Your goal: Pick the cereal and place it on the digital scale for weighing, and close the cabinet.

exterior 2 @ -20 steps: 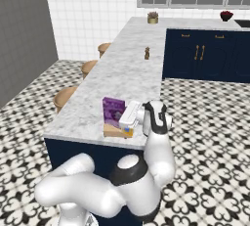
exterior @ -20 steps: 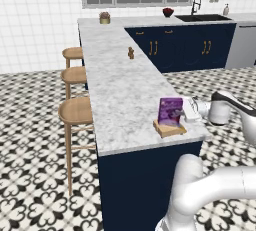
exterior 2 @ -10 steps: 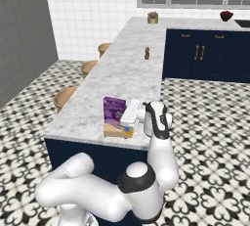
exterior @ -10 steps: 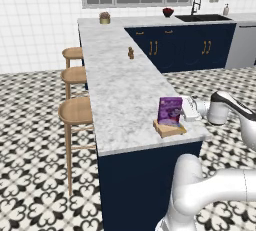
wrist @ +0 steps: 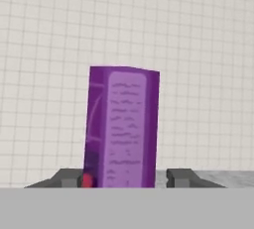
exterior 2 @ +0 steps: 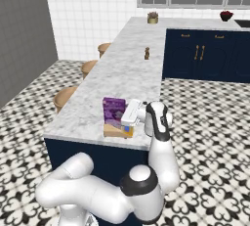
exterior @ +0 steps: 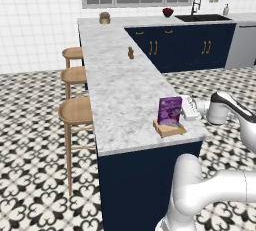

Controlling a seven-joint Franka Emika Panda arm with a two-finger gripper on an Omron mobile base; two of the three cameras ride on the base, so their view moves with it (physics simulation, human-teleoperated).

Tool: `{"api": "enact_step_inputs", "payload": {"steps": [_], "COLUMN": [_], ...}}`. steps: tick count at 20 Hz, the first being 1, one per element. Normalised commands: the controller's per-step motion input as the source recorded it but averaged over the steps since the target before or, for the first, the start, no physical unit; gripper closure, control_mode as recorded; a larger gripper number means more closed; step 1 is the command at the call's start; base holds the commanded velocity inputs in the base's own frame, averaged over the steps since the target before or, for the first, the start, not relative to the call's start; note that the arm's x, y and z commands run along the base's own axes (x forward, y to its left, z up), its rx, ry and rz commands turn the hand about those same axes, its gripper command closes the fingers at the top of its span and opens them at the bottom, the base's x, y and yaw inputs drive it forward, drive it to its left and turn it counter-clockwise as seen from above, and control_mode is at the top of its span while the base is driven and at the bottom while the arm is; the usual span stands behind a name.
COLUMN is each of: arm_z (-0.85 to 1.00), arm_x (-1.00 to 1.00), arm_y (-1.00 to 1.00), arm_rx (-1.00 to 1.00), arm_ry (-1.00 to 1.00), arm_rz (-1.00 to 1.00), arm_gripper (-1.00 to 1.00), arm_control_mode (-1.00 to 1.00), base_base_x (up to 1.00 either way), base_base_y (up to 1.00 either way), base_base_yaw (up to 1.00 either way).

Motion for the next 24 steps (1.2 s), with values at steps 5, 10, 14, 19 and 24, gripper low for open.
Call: {"api": "enact_step_inputs", "payload": {"steps": [5, 10, 14, 19, 24], "arm_z": [0.00, 0.00, 0.00, 0.00, 0.07], "arm_x": [0.00, 0.00, 0.00, -0.16, -0.80], "arm_y": [-0.01, -0.20, -0.46, -0.51, -0.23], "arm_rx": [0.00, 0.00, 0.01, 0.01, 0.00], "arm_ry": [0.00, 0.00, 0.00, -0.01, -0.11], "arm_rz": [0.00, 0.00, 0.00, -0.02, -0.12], "arm_gripper": [-1.00, -1.00, -1.00, -1.00, -1.00], "arm_control_mode": [-1.00, -1.00, -1.00, -1.00, -1.00], "base_base_x": [0.00, 0.00, 0.00, 0.00, 0.00], "base_base_y": [0.00, 0.00, 0.00, 0.00, 0.00], "base_base_yaw": [0.00, 0.00, 0.00, 0.00, 0.00]}}
